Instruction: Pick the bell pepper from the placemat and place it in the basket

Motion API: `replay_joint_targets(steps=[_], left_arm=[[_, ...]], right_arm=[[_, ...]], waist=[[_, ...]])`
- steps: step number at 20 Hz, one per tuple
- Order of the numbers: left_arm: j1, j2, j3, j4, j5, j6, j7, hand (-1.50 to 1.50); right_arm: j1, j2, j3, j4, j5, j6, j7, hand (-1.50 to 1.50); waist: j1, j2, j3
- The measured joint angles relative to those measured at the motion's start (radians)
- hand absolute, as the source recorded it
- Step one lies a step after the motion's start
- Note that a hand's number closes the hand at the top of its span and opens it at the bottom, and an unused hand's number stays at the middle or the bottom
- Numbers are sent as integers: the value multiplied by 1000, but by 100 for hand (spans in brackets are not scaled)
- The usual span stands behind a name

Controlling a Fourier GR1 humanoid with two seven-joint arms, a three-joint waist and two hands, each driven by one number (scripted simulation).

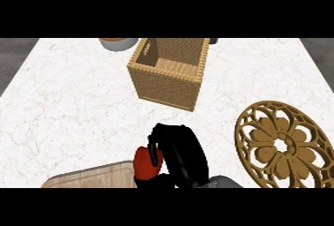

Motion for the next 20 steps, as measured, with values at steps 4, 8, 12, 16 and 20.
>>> replay_joint_targets(steps=[4,8,12,16,20], left_arm=[[9,-1,2,2,7,0,-4,0],[22,-1,6,1,12,4,-7,0],[33,1,9,-1,19,5,-11,0],[43,1,12,-4,22,9,-19,0],[44,0,13,-5,23,11,-26,0]], right_arm=[[-51,49,6,-32,41,-90,46,150],[-93,67,8,-52,73,-156,109,150],[-142,74,5,-48,116,-187,168,150],[-197,75,-15,-25,159,-188,215,150],[-252,76,-45,4,194,-194,252,150]], waist=[[-12,-6,1],[-24,-8,2],[-36,-9,1],[-43,-9,-1],[-42,-3,-1]])
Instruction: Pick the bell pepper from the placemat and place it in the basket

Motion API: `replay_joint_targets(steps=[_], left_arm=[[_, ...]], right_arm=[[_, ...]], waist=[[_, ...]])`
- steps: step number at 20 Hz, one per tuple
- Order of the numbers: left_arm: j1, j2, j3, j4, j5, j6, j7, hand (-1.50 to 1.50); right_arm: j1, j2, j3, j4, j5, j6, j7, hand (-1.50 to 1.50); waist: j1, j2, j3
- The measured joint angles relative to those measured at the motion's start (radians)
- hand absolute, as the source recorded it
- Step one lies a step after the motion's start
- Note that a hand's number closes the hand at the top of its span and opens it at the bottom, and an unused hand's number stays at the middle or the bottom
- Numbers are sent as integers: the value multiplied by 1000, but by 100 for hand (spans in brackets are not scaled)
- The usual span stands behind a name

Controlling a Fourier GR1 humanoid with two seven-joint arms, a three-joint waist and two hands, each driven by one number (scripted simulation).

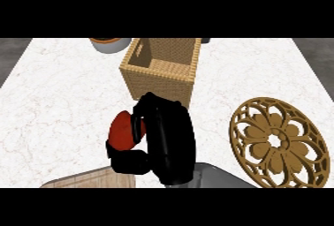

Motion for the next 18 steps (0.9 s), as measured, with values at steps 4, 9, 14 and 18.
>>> replay_joint_targets(steps=[4,9,14,18], left_arm=[[1,-2,1,-1,0,5,-6,0],[1,-2,3,-1,4,3,-13,0],[-1,-4,3,2,3,6,-24,0],[-1,-5,4,2,3,9,-28,0]], right_arm=[[-56,0,-50,39,34,-4,29,150],[-125,-1,-132,87,72,-18,40,150],[-190,-1,-223,138,112,-36,47,150],[-224,-1,-286,186,132,-44,53,150]], waist=[[1,6,0],[1,12,0],[4,17,1],[4,23,3]])
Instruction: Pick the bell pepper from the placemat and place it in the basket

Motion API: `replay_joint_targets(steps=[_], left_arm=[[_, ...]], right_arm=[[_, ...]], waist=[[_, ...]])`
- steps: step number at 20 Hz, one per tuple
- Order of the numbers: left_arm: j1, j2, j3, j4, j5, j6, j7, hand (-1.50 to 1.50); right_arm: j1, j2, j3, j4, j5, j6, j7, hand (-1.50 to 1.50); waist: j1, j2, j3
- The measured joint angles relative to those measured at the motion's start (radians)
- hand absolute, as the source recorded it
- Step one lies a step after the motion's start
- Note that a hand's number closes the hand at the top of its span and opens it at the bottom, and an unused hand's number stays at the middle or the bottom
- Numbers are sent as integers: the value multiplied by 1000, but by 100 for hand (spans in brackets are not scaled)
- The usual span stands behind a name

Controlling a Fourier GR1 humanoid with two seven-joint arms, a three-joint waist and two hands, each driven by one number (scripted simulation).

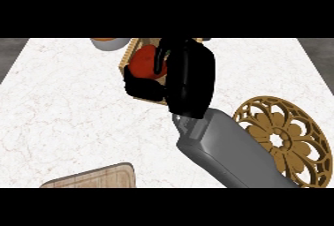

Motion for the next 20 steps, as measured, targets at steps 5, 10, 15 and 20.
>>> replay_joint_targets(steps=[5,10,15,20], left_arm=[[-5,0,0,0,2,-2,-4,0],[-10,-2,-1,1,1,2,-6,0],[-9,-2,0,1,8,1,-7,0],[-7,-1,-1,-1,6,4,-9,0]], right_arm=[[-28,1,-58,65,5,-7,-1,150],[-42,1,-101,124,1,-22,-12,150],[-57,2,-127,177,26,-40,-22,150],[-63,1,-143,229,70,-64,-36,150]], waist=[[4,10,2],[9,18,4],[6,20,5],[4,22,6]])
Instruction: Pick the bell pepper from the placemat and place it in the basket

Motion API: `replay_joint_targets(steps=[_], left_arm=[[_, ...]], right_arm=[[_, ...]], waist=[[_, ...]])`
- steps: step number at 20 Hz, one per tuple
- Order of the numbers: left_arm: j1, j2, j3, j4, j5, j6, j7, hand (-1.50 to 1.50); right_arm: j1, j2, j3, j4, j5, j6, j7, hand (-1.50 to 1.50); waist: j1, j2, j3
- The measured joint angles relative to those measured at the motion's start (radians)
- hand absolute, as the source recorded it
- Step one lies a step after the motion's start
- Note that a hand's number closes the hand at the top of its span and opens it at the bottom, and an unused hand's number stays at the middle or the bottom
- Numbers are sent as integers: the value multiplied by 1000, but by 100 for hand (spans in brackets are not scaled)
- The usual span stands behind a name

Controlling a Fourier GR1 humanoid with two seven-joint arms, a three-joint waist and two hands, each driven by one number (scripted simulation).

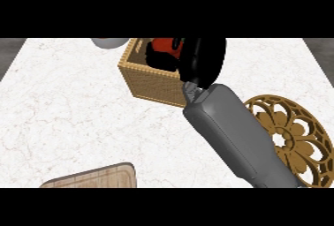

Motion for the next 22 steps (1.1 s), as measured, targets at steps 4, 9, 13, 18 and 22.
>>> replay_joint_targets(steps=[4,9,13,18,22], left_arm=[[3,-1,0,2,4,1,-4,0],[1,-1,0,0,4,3,-3,0],[-7,4,-2,0,4,-2,-1,0],[-13,1,-3,3,7,-3,-2,0],[-10,2,-3,5,10,-4,1,0]], right_arm=[[-7,-1,-46,9,18,-45,-11,-150],[-14,1,-73,36,32,-81,-33,-150],[-30,1,-85,52,36,-104,-55,-150],[-56,1,-114,40,9,-144,-78,-150],[-63,1,-167,14,-30,-181,-83,-150]], waist=[[-5,0,2],[-1,2,2],[4,4,1],[10,1,2],[1,-4,5]])
